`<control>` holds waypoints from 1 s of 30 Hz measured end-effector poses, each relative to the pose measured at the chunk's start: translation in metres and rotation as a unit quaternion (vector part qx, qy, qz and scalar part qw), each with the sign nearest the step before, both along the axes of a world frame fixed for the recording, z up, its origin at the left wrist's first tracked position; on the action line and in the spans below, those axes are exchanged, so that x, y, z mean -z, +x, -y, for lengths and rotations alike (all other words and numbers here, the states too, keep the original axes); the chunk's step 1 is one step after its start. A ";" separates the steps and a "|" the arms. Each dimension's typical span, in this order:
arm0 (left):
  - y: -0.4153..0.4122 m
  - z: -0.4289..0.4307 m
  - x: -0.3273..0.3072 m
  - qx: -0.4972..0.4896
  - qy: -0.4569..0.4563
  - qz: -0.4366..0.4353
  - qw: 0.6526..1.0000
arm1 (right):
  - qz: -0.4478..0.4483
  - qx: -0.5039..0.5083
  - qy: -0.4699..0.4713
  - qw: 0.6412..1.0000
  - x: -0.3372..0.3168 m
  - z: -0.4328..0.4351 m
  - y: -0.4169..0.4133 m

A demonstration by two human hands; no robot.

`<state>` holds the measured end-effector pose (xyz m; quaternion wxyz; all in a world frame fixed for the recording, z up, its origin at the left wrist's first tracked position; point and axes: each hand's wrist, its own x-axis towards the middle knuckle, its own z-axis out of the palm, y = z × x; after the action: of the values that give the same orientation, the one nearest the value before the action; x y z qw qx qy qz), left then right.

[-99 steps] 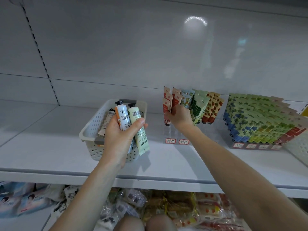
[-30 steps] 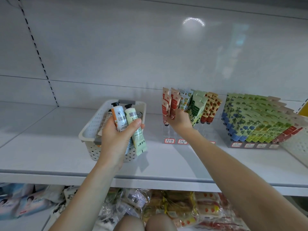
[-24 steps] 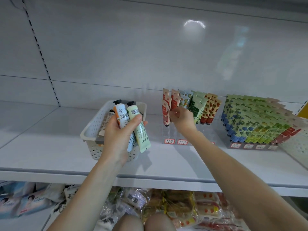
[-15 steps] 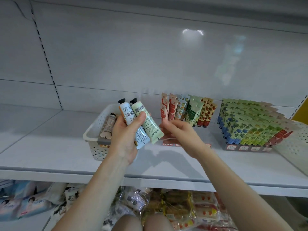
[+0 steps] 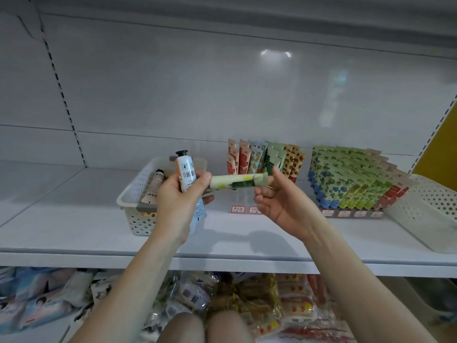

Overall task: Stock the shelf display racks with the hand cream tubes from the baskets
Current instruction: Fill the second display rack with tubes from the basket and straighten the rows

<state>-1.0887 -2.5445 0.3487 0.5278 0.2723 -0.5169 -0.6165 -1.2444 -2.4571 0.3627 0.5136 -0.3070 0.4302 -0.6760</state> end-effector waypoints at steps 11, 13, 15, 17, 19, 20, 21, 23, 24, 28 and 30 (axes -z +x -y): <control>-0.021 -0.021 0.026 0.097 0.023 0.091 0.991 | -0.093 0.139 -0.014 0.986 0.028 -0.009 -0.005; -0.025 -0.023 0.033 0.103 0.025 0.114 0.988 | -0.078 0.133 0.002 0.988 0.037 -0.011 -0.009; -0.029 -0.023 0.039 0.113 0.017 0.143 0.983 | -0.090 0.153 0.021 0.984 0.044 -0.013 -0.017; -0.033 -0.022 0.043 0.113 -0.003 0.172 0.979 | -0.124 0.195 0.038 0.972 0.047 -0.014 -0.030; -0.036 -0.018 0.046 0.097 -0.019 0.192 0.976 | -0.181 0.254 0.050 0.949 0.047 -0.013 -0.047; -0.038 -0.016 0.047 0.087 -0.026 0.201 0.975 | -0.217 0.281 0.058 0.933 0.047 -0.012 -0.056; -0.039 -0.014 0.048 0.078 -0.032 0.208 0.975 | -0.252 0.305 0.070 0.916 0.047 -0.010 -0.066; -0.043 -0.010 0.049 0.068 -0.037 0.212 0.974 | -0.320 0.349 0.094 0.876 0.047 -0.004 -0.085; -0.045 -0.009 0.049 0.065 -0.038 0.211 0.975 | -0.354 0.369 0.105 0.853 0.047 0.000 -0.094; -0.050 -0.002 0.054 0.055 -0.042 0.213 0.975 | -0.446 0.398 0.136 0.791 0.045 0.018 -0.120; -0.052 0.002 0.056 0.053 -0.042 0.217 0.974 | -0.456 0.393 0.138 0.787 0.044 0.029 -0.132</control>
<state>-1.1411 -2.5463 0.2924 0.3803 0.3495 -0.6585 -0.5474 -1.3764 -2.4866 0.3184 -0.0153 -0.3095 0.7866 -0.5340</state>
